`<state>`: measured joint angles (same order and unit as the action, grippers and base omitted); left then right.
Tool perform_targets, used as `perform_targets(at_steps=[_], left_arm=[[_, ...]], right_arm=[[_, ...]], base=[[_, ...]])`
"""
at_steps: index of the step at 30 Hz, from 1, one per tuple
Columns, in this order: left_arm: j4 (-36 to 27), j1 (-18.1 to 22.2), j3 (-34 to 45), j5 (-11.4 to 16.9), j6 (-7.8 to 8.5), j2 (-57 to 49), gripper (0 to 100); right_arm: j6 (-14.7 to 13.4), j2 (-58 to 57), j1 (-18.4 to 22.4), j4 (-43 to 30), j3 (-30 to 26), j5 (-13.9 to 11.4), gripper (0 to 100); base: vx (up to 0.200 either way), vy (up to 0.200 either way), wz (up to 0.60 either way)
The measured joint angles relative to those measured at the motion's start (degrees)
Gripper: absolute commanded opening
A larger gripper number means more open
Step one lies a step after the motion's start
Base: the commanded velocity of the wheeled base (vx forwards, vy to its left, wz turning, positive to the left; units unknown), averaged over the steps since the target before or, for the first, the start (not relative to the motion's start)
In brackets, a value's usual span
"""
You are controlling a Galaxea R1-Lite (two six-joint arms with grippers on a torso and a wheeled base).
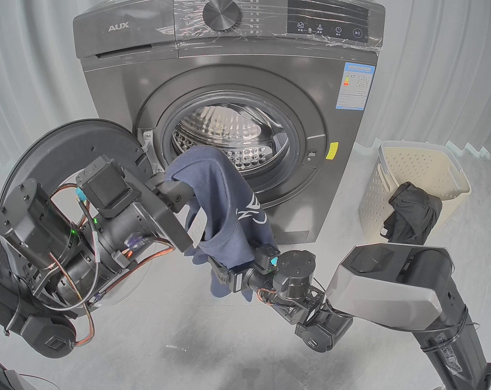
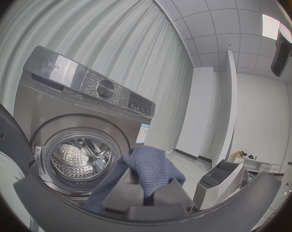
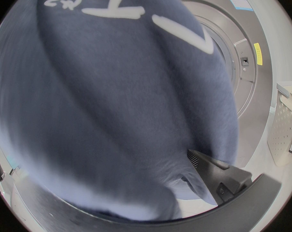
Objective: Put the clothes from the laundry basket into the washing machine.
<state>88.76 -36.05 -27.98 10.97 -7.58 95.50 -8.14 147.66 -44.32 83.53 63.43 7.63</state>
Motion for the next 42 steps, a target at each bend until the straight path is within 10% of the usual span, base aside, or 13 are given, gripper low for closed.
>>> perform_targets(at_steps=[11, 12, 42], left_arm=[[-0.02, 0.06, -0.07, 0.00, -0.10, -0.30, 0], [0.00, 0.11, -0.07, -0.02, -0.10, -0.30, 0], [-0.09, 5.46, 6.70, 0.41, 1.65, 6.78, 0]], right_arm=[[-1.29, 2.01, 1.61, 0.28, 1.80, 2.73, 100], [-1.35, 2.08, 1.63, 0.41, 1.84, 2.79, 0], [-3.56, -13.79, 7.40, 0.48, -7.36, 5.28, 0]], base=[[0.000, 0.000, 0.00], [0.000, 0.000, 0.00], [0.000, 0.000, 0.00]])
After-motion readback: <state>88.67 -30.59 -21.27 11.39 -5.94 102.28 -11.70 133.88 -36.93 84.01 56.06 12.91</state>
